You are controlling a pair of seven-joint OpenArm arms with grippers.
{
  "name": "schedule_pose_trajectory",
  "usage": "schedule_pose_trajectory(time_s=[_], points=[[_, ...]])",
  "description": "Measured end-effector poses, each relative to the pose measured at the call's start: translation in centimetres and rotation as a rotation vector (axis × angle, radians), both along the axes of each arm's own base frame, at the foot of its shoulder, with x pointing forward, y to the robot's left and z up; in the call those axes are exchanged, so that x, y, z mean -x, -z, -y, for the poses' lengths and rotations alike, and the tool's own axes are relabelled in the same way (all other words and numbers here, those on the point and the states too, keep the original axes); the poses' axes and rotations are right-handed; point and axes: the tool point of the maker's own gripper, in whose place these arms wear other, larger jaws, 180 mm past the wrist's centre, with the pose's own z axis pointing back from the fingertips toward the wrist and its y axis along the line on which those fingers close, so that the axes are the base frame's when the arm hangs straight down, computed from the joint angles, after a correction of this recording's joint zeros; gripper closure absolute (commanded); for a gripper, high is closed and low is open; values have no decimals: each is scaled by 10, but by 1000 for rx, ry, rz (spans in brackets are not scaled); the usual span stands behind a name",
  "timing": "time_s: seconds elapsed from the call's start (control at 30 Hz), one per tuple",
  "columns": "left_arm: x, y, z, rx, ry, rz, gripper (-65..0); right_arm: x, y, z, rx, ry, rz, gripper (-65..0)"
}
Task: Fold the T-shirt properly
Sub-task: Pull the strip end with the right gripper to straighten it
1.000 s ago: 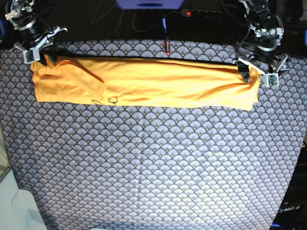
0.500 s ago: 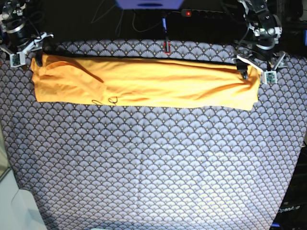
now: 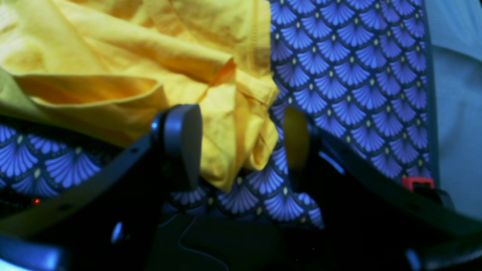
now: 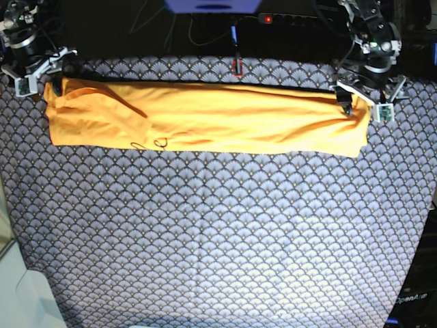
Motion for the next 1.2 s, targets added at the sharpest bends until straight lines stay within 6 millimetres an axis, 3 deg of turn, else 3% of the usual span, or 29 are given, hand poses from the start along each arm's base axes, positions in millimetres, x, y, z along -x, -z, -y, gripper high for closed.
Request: schedule_pose_trajectory(time_s=[0.17,0.37,0.53,0.67,0.9,1.03,1.2], points=[[1,3,1,6,0,-8,-532,-2,2,-6,-10,-15,-2,-348],[-2,3,1,6,-1,-3,-532,-23,-11,-5,-2,-18,62,-348],[-3,3,0,5,-1,-2,-532,-3,3,-11,-14,-28,-2,-347],[-3,3,1,6,-1,-2,-532,-1,7,-22,-41,-42,-6,-347],[-13,-3,1,6,0,23,-532,-5,5,-18,-33,-29,3,-347],[-10,4,1,16,-4,4,-532,-9,3,-16,-32,-31,14,-347],[-11,4,1,15,-3,3,-532,-18,8,2,-11,-24,-2,-349]])
